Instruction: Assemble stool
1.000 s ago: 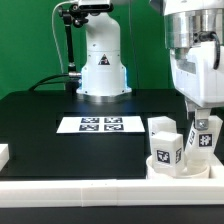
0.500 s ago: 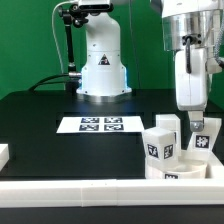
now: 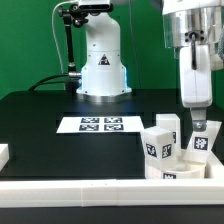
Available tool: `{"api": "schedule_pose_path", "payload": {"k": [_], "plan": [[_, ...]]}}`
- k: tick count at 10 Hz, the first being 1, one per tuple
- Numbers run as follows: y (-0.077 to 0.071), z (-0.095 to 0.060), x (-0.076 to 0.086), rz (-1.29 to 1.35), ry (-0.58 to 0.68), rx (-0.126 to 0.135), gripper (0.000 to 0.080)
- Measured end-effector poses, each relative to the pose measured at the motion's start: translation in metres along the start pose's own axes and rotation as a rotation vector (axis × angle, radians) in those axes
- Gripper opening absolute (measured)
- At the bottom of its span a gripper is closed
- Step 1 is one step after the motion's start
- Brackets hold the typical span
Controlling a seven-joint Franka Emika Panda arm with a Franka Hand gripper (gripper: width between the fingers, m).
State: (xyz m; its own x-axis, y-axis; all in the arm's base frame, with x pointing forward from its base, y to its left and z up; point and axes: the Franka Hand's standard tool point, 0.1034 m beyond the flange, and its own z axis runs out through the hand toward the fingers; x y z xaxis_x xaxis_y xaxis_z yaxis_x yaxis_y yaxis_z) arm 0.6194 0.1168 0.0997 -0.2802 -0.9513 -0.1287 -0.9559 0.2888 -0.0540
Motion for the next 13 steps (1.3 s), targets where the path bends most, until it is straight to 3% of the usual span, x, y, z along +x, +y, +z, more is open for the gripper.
{"api": "schedule_pose_path", "payload": {"k": [1, 2, 6, 10, 11, 13], "plan": [[-0.002, -0.006, -0.005, -0.035, -0.006, -0.015, 0.0612], [-0.005, -0.012, -0.009, -0.069, -0.013, -0.01, 0.0612], [-0.004, -0.009, -0.007, -0.308, -0.01, -0.01, 0.0649], [-0.003, -0.011, -0.016, -0.77, 0.05, -0.017, 0.0649], [-0.004, -0.011, -0.018, -0.884, 0.051, -0.001, 0.0649], [-0.005, -0.011, -0.016, -1.031, 0.053, -0.003, 0.0649]]}}
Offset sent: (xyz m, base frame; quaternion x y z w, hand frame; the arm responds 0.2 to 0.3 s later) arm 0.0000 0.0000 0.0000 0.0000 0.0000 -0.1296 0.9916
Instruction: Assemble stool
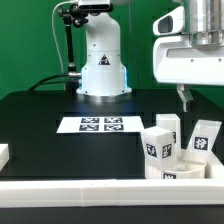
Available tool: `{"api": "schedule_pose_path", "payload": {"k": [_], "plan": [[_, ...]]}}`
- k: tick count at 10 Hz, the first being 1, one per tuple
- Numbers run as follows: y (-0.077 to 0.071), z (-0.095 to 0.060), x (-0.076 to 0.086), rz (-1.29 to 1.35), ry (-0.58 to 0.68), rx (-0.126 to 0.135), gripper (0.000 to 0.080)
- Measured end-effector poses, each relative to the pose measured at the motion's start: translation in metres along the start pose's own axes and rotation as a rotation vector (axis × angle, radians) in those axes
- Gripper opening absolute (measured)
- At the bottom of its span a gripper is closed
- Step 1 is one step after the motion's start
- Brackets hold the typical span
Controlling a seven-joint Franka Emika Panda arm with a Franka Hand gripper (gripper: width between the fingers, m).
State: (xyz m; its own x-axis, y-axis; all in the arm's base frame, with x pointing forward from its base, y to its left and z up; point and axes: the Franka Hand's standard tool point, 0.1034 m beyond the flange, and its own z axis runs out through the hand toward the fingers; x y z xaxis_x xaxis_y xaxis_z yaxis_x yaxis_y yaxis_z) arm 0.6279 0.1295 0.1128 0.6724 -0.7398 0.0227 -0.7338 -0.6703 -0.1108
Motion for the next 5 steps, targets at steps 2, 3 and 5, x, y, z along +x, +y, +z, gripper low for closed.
{"api": "schedule_pose_path", "payload": {"k": [2, 3, 5], "plan": [[0.0004, 0.0, 0.0006, -0.116, 0.001, 0.0, 0.0649], [0.001, 0.0006, 0.0009, -0.205, 0.001, -0.003, 0.0649], [0.0026, 0.0046, 0.0014, -0.434, 0.008, -0.008, 0.0649]]}}
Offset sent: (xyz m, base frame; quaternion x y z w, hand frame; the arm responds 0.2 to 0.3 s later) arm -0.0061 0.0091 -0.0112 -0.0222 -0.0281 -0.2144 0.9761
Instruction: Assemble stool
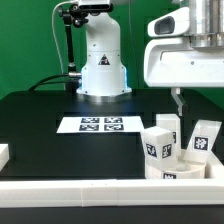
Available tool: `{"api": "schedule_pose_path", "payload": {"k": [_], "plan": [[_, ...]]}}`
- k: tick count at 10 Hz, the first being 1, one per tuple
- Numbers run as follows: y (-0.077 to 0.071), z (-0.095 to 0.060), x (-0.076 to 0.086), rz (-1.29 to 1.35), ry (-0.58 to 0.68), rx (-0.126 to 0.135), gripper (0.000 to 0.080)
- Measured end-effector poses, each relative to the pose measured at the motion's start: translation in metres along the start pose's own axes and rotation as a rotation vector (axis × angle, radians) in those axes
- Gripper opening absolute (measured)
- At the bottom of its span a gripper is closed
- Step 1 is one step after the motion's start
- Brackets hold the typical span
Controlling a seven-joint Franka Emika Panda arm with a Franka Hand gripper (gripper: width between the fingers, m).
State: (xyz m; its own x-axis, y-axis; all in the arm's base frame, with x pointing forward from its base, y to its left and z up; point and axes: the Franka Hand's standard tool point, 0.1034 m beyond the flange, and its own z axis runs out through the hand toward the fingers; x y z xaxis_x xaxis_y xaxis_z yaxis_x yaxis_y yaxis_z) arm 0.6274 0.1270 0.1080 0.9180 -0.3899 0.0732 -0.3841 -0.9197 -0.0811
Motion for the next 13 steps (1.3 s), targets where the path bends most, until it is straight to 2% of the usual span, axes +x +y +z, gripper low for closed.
{"api": "schedule_pose_path", "payload": {"k": [3, 7, 9, 10, 12, 13], "plan": [[-0.0019, 0.0015, -0.0022, -0.374, 0.001, -0.008, 0.0649], [0.0045, 0.0014, 0.0015, -0.621, 0.0, -0.03, 0.0649], [0.0038, 0.0043, 0.0015, -0.895, 0.034, -0.063, 0.0649], [0.0032, 0.0075, -0.0037, -0.938, 0.024, -0.068, 0.0649], [0.0019, 0.0081, -0.0058, -1.169, 0.01, -0.112, 0.0649], [0.0032, 0.0094, -0.0054, -1.296, 0.001, -0.123, 0.0649]]}}
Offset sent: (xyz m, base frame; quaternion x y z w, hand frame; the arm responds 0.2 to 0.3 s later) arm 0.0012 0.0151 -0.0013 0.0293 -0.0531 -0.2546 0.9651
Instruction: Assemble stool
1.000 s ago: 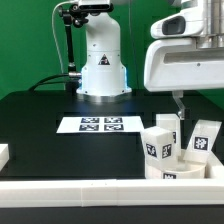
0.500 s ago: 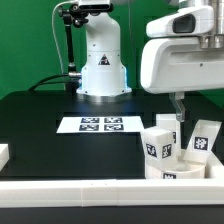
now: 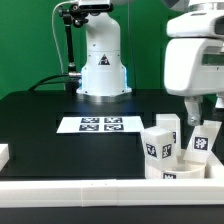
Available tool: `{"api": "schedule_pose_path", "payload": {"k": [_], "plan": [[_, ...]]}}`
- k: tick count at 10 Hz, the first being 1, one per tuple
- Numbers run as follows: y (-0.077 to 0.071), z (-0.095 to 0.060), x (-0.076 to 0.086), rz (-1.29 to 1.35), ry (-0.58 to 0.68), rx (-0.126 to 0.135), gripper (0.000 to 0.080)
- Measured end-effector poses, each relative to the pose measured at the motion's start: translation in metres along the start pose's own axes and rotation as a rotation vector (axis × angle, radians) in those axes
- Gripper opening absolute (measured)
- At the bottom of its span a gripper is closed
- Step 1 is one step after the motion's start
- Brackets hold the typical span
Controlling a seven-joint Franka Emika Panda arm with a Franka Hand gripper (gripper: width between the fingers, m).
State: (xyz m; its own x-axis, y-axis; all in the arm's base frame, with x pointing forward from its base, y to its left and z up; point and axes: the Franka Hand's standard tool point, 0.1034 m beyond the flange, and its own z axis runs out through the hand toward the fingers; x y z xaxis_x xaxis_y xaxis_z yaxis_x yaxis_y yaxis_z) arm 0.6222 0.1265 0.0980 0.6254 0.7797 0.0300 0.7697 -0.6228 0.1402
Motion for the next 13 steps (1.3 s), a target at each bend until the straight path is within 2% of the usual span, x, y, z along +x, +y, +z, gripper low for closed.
{"api": "schedule_pose_path", "payload": {"k": [2, 4, 6, 7, 8, 9, 11, 13], "plan": [[0.003, 0.005, -0.005, -0.143, -0.016, -0.007, 0.0649], [0.002, 0.012, -0.009, -0.141, -0.026, -0.002, 0.0649], [0.003, 0.013, -0.009, -0.126, -0.019, -0.009, 0.0649], [0.003, 0.013, -0.009, -0.125, -0.019, -0.009, 0.056], [0.004, 0.013, -0.01, -0.121, -0.019, -0.009, 0.0378], [0.004, 0.013, -0.01, -0.107, -0.019, -0.009, 0.034], [0.005, 0.013, -0.011, -0.102, -0.019, -0.009, 0.034], [0.005, 0.013, -0.011, 0.093, -0.017, -0.006, 0.034]]}}
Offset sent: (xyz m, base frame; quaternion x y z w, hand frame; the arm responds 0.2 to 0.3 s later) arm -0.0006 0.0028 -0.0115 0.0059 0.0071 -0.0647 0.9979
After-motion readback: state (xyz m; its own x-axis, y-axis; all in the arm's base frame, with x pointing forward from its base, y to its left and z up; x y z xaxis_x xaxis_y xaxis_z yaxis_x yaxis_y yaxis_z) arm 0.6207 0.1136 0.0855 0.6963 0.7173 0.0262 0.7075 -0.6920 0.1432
